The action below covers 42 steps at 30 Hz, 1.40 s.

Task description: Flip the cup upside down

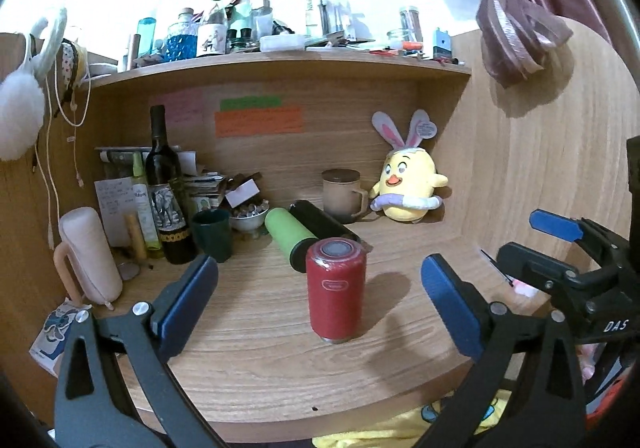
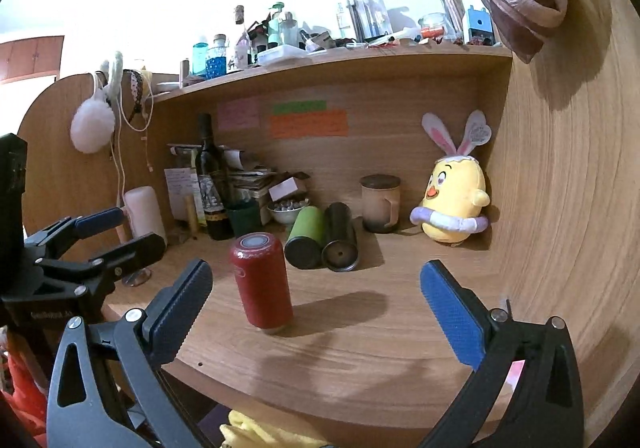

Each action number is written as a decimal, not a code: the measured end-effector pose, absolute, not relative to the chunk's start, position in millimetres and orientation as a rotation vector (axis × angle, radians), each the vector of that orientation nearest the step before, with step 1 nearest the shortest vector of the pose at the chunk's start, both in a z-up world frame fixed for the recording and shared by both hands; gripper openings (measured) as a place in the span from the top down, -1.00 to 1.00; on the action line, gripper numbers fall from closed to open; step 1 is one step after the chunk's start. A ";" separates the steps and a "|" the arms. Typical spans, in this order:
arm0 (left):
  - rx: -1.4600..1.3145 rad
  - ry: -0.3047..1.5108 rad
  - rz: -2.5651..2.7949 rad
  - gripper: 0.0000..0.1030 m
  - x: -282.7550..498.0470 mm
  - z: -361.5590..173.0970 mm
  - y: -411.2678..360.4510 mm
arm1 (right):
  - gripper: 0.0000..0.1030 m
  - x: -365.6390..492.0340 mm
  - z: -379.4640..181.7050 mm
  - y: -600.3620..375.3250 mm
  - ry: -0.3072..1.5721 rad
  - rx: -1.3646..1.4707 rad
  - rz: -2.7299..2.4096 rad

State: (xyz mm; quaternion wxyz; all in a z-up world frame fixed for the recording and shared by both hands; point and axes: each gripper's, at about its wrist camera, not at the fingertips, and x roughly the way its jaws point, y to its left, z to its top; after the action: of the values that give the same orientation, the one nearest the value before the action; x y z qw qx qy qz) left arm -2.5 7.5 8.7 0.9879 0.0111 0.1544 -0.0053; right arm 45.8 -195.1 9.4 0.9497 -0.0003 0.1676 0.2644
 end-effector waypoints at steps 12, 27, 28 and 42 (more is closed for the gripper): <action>0.028 0.301 -0.019 -1.00 -6.3 9.3 4.3 | -1.00 44.4 11.0 -196.7 0.335 0.001 0.527; 0.024 0.305 -0.021 -1.00 -5.6 8.7 4.2 | -1.00 44.7 11.1 -196.5 0.338 -0.001 0.527; 0.023 0.305 -0.021 -1.00 -5.8 8.8 4.2 | -1.00 44.5 11.1 -196.5 0.337 0.000 0.527; 0.023 0.305 -0.021 -1.00 -4.9 8.3 4.1 | -1.00 44.8 10.9 -196.1 0.335 -0.001 0.528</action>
State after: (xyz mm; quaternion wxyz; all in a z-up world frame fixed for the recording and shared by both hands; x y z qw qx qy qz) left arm -4.9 4.1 8.3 0.9883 0.0112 0.1520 -0.0102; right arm 44.8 -196.1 10.9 0.9516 -0.0004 0.1646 0.2596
